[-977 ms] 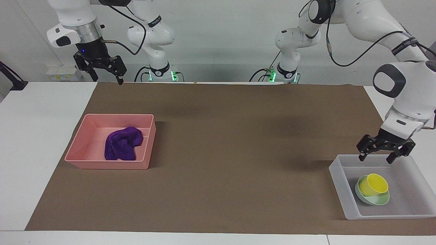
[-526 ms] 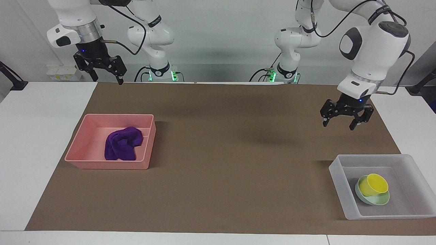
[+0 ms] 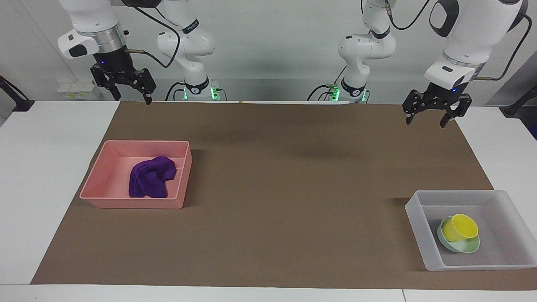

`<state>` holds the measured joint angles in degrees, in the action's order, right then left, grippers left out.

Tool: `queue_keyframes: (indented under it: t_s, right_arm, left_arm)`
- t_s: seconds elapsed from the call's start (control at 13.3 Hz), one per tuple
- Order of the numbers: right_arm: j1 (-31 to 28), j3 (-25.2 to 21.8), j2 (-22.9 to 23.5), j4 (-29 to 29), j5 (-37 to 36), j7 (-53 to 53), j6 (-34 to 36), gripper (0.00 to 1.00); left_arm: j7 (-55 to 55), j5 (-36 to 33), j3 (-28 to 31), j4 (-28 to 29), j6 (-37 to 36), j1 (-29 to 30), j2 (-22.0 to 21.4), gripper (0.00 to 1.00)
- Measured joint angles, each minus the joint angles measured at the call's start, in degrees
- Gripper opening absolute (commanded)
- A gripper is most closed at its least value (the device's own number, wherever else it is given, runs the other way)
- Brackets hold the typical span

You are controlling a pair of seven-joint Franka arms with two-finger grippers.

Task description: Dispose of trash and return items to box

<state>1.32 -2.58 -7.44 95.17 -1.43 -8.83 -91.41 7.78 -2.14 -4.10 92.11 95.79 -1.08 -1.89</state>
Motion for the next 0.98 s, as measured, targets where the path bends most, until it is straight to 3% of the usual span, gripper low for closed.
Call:
queue_keyframes:
  t_s: [0.23,0.98]
  right_arm:
    - [0.0,0.0,0.0,0.0,0.0,0.0,0.0,1.0]
    - [0.0,0.0,0.0,0.0,0.0,0.0,0.0,1.0]
  left_arm:
    - [-1.1,0.4,0.0,-4.3,-2.3,0.1,2.7,1.0]
    - [-3.1,0.4,0.3,-4.4,-3.1,0.1,2.9,1.0]
